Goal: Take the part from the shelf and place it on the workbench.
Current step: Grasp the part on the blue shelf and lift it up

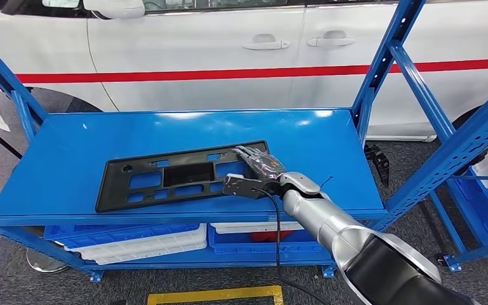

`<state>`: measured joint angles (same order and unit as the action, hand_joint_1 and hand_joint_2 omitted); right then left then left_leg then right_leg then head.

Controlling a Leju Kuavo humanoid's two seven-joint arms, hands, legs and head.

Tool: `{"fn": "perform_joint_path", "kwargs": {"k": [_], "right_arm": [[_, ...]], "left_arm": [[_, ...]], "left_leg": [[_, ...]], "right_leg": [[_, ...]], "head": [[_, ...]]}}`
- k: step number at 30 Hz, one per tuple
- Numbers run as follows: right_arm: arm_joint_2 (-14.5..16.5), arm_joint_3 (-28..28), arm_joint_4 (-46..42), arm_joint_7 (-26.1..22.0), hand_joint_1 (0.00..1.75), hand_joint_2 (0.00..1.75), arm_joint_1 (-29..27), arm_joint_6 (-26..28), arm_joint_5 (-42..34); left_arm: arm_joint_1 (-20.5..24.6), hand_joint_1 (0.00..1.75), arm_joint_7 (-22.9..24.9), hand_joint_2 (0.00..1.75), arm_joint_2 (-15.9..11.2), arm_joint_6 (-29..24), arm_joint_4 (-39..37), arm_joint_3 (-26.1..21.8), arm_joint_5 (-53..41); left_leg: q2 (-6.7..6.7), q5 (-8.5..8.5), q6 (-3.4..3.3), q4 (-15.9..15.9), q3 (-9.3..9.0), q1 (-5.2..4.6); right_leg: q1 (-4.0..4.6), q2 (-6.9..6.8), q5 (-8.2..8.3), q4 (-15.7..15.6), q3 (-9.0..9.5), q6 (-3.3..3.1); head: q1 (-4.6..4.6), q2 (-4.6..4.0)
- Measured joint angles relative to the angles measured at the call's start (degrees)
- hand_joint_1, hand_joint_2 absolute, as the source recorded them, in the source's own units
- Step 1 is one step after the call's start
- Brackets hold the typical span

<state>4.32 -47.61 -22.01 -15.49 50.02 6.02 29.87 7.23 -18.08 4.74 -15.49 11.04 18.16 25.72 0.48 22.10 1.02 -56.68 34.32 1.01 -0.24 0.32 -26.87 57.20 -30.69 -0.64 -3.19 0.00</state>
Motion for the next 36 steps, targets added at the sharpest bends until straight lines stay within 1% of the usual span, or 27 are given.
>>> {"fn": "perform_joint_path", "kwargs": {"k": [18,20,22,24,36], "right_arm": [[0.0,1.8,0.0,0.2,0.00,1.75,0.0,1.4,1.2],[0.1,2.0,0.0,0.2,0.00,0.87,0.0,1.4,1.2],[0.2,2.1,0.0,0.2,0.87,0.00,0.0,1.5,1.5],[0.2,2.1,0.0,0.2,1.75,0.00,0.0,1.3,2.0],[0.2,2.5,0.0,-0.6,1.75,0.00,0.6,-0.4,2.6]], "left_arm": [[0.0,0.00,0.5,0.00,0.2,-0.7,0.0,0.0,-0.2],[0.0,0.00,0.6,0.00,0.2,-0.8,0.0,0.0,-0.2],[0.0,0.00,0.6,0.00,0.3,-0.8,0.0,0.0,-0.1],[0.0,0.00,0.5,0.00,0.3,-0.8,0.0,-0.1,-0.1],[0.2,0.00,0.8,0.00,0.3,-1.2,0.0,-0.1,-0.5]], "left_leg": [[0.00,-0.10,-0.14,0.0,0.17,-0.07],[0.00,-0.12,-0.16,0.0,0.18,-0.08],[0.00,-0.13,-0.18,0.0,0.19,-0.08],[0.00,-0.13,-0.18,0.0,0.20,-0.08],[-0.01,-0.25,-0.31,0.0,0.22,-0.12]], "right_leg": [[-0.07,0.00,0.12,0.0,-0.14,0.17],[-0.07,0.00,0.14,0.0,-0.15,0.18],[-0.07,0.00,0.15,0.0,-0.17,0.19],[-0.07,0.00,0.17,0.0,-0.17,0.18],[-0.10,-0.02,0.27,0.0,-0.19,0.27]], "head": [[0.00,0.00],[0.00,0.00],[0.00,0.00],[0.00,0.00],[0.00,0.00]]}}
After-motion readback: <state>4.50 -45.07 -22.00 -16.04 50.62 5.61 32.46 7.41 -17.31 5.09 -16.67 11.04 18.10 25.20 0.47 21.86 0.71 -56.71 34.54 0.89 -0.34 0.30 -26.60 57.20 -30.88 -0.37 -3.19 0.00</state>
